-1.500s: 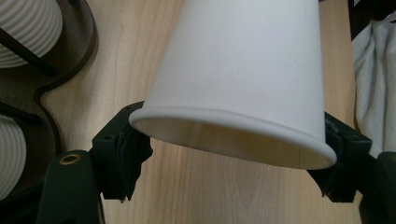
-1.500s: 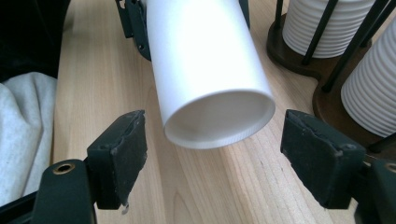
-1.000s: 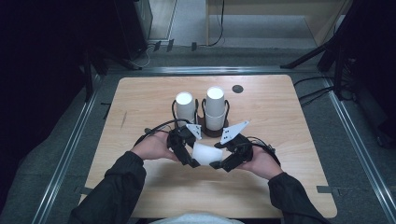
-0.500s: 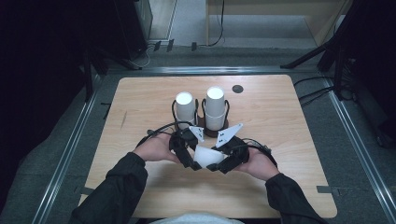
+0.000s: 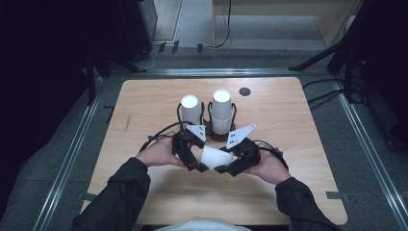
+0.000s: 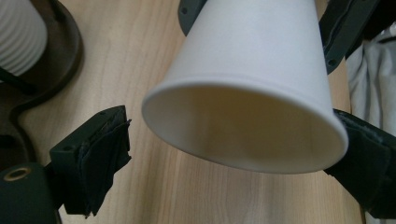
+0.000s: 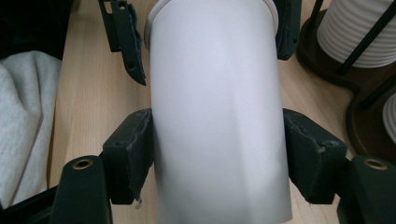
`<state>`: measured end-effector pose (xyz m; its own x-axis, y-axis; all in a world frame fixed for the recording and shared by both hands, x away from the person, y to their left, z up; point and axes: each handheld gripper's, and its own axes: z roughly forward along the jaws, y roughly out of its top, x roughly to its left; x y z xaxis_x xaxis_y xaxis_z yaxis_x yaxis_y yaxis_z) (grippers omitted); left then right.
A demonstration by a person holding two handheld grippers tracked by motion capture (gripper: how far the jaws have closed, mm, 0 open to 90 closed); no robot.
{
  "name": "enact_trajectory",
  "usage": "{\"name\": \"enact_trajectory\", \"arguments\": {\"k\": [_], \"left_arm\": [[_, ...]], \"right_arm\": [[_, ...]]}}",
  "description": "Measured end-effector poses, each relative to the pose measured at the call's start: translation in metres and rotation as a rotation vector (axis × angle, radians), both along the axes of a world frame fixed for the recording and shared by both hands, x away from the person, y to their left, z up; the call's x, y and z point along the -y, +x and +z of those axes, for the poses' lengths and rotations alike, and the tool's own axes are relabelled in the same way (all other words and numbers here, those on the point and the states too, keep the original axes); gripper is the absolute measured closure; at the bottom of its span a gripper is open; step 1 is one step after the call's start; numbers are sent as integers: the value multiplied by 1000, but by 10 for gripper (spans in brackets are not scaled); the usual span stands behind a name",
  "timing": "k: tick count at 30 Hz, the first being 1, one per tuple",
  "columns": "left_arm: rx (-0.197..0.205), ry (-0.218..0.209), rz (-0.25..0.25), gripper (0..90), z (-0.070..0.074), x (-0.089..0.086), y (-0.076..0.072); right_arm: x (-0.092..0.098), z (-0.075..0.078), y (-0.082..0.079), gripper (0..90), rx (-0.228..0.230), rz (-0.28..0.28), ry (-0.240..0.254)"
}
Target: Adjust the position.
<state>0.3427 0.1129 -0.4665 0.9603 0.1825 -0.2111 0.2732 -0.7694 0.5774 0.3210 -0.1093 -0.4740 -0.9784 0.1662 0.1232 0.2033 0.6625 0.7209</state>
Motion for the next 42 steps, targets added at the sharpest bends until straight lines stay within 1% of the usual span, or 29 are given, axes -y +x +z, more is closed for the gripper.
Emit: {"name": "enact_trajectory", "arguments": {"k": [2, 3, 4, 5, 6, 7, 9, 11, 13, 14, 15, 16, 18, 20, 24, 28, 29, 34, 37, 39, 42], "left_arm": [[6, -26, 15, 60, 3, -5, 1], [4, -43, 27, 60, 3, -8, 0], [0, -61, 38, 60, 4, -11, 0], [0, -72, 43, 60, 5, -13, 0], [9, -84, 49, 60, 6, -15, -1], [3, -98, 61, 61, 7, -17, -2], [6, -116, 70, 61, 7, -21, -3], [6, -132, 86, 61, 7, -24, -6], [7, -143, 89, 61, 7, -27, -7], [15, -150, 93, 65, 7, -28, -9], [19, -161, 87, 80, 7, -29, -10], [15, -176, 82, 98, 8, -31, -11], [15, -196, 90, 117, 9, -33, -13], [8, -212, 99, 117, 10, -36, -13], [-10, -254, 105, 117, 10, -38, -14], [-34, -294, 107, 119, 10, -37, -15], [-35, -303, 107, 119, 10, -36, -15], [-80, -361, 107, 124, 11, -35, -14], [-91, -375, 108, 137, 11, -36, -14], [-91, -383, 112, 171, 11, -36, -14], [-95, -365, 113, 195, 11, -36, -14]], "right_arm": [[2, 3, 1, 307, 0, -1, 17], [3, 6, 3, 307, 1, -4, 39], [3, 6, 3, 307, 1, -4, 39], [4, 7, 3, 307, 1, -6, 50], [4, 9, 4, 307, 5, -3, 59], [5, 11, 4, 307, 2, -6, 63], [6, 14, 6, 307, 10, -1, 77], [6, 17, 6, 307, 9, 2, 89], [6, 19, 7, 307, 8, 5, 103], [6, 20, 8, 307, 12, 10, 106], [6, 21, 8, 307, 8, 12, 111], [6, 21, 8, 306, 8, 14, 113], [6, 22, 8, 306, 6, 22, 117], [5, 23, 7, 306, 13, 30, 120], [5, 24, 6, 306, -2, 33, 137], [5, 25, 6, 306, -11, 40, 154], [5, 24, 6, 306, -13, 40, 158], [3, 23, 6, 306, -26, 55, 173], [1, 22, 6, 306, -40, 59, 179], [-1, 21, 6, 306, -41, 62, 178], [-2, 20, 6, 309, -44, 62, 172]]}}
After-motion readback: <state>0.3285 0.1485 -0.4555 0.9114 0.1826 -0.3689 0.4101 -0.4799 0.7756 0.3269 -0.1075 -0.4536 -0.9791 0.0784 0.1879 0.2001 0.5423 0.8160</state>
